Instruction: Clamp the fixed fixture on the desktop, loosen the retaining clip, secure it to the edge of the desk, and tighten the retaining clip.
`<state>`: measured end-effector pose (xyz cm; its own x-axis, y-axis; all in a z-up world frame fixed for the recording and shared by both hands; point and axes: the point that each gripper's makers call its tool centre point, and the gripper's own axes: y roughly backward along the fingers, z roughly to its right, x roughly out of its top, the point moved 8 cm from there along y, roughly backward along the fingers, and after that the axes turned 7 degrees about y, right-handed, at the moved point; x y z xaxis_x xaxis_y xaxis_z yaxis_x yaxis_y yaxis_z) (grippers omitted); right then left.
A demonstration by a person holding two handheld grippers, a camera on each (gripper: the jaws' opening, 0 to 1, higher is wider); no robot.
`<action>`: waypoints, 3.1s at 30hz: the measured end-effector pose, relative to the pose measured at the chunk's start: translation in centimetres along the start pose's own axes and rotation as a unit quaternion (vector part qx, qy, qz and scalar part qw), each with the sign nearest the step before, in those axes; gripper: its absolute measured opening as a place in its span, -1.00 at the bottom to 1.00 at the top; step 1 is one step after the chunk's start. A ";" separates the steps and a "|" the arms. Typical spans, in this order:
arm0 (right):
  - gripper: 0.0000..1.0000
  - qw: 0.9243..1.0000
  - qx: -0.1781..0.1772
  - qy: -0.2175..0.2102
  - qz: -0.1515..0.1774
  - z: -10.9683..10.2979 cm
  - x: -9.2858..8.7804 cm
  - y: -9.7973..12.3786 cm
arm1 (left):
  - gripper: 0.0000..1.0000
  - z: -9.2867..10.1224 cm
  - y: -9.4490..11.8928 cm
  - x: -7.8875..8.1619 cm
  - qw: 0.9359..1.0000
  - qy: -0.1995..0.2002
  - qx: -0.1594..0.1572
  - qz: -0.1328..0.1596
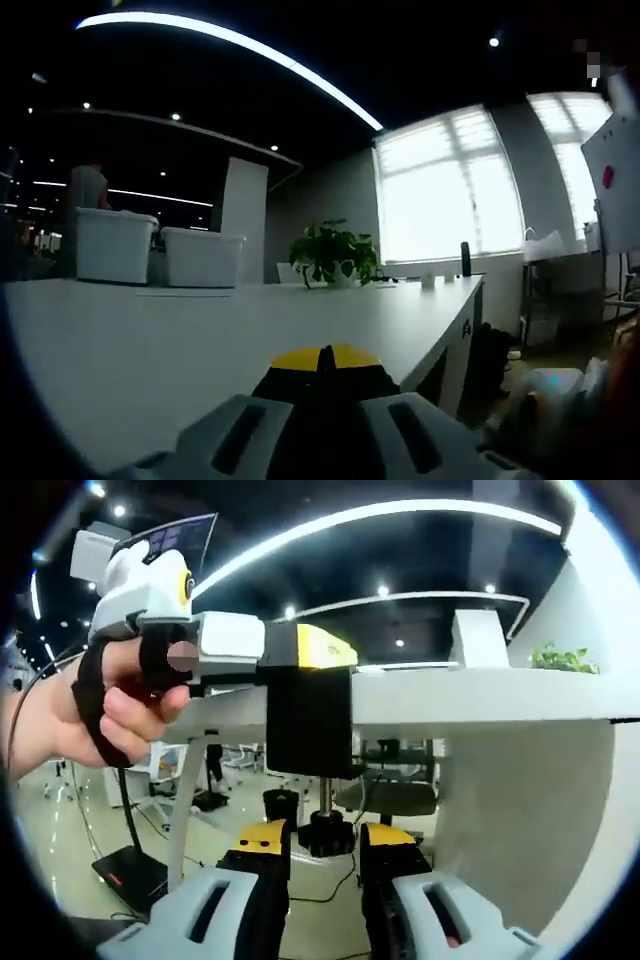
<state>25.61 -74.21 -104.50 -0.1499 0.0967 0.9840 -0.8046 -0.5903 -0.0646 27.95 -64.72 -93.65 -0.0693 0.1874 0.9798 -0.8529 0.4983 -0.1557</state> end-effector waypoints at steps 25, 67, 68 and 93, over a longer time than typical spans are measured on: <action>-0.53 0.995 0.080 0.049 0.042 1.2 -0.8 -1.3 | -0.97 -0.9 -0.8 0.3 1.000 0.002 -0.031 0.003; -0.54 0.997 -0.047 0.066 0.017 -0.4 -0.2 -1.0 | -0.97 -0.7 0.0 0.3 0.998 -0.024 -0.050 0.003; -0.54 0.997 -0.031 0.065 0.021 -0.2 -0.3 -0.9 | -0.97 -0.7 0.0 0.3 0.998 -0.024 -0.050 0.003; -0.46 0.995 0.086 0.048 0.015 1.5 -1.0 -0.8 | -0.97 0.3 0.7 0.0 0.998 -0.024 -0.054 0.002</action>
<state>27.26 -75.02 -105.21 -0.2332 0.1491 0.9609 -0.6899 -0.7218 -0.0555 27.23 -64.64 -93.74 -0.0991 0.1504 0.9836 -0.7926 0.5857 -0.1694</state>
